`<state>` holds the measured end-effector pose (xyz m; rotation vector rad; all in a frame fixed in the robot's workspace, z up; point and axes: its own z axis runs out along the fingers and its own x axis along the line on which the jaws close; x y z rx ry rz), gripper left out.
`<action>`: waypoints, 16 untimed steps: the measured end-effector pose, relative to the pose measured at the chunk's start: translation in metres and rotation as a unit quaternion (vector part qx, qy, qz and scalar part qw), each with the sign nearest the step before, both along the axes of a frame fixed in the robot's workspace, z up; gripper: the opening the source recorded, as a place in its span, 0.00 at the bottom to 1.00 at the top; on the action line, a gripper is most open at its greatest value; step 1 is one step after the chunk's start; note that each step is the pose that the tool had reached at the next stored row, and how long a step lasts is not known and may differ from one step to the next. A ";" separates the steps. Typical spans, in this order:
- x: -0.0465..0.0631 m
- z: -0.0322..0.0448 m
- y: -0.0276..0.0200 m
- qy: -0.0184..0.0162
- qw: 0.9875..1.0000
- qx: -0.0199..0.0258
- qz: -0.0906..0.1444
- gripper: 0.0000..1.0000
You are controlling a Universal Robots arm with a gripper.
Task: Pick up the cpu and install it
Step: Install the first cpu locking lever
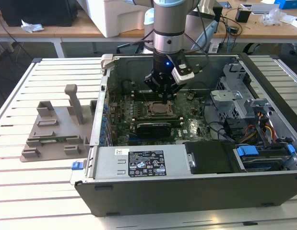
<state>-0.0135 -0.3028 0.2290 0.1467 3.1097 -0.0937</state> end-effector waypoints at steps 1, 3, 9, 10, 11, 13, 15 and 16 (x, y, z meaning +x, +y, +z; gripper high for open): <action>0.000 0.0000 0.0000 0.000 1.000 0.000 0.006 0.11; 0.000 0.0000 0.0000 0.000 1.000 0.000 0.021 0.11; 0.000 0.0000 0.0000 0.000 0.997 0.000 0.074 0.11; 0.000 0.0000 0.0000 0.000 0.997 0.000 0.083 0.11; 0.000 0.0000 0.0000 0.000 0.996 0.000 0.092 0.11; 0.000 0.0001 0.0000 0.000 0.995 0.000 0.105 0.11; 0.000 0.0010 0.0000 0.000 0.995 0.004 0.102 0.11; 0.000 0.0037 0.0000 0.000 0.995 0.004 0.101 0.11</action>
